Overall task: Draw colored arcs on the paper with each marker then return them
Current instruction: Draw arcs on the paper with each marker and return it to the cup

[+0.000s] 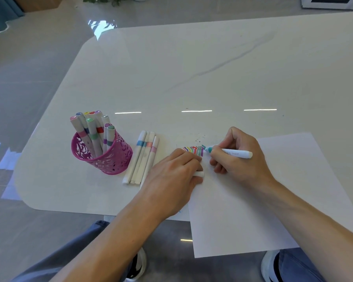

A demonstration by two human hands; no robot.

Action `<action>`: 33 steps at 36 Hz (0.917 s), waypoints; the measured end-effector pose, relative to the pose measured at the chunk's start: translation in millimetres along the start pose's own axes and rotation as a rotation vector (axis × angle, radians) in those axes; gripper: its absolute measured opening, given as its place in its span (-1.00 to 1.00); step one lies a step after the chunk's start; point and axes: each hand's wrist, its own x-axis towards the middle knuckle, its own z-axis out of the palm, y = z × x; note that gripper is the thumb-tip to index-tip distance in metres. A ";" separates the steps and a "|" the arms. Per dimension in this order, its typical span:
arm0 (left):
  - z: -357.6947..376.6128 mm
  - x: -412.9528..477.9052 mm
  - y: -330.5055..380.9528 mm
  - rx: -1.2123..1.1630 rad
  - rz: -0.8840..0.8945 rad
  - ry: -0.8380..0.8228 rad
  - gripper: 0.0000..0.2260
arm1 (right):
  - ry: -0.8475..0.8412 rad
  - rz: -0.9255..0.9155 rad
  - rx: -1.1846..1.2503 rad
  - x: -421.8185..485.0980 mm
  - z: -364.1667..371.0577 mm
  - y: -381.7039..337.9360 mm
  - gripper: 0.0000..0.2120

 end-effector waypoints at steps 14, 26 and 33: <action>-1.0 0.2 1.2 0.000 -0.015 -0.002 -0.85 | -0.010 0.018 0.006 1.4 -0.1 -2.0 -0.80; -1.3 0.1 1.7 0.006 -0.015 -0.014 -0.84 | -0.027 0.000 0.015 2.9 0.0 -0.1 -0.79; -0.2 -0.8 0.7 0.001 -0.016 -0.001 -0.84 | -0.035 0.001 -0.005 2.6 -0.1 -1.4 -0.79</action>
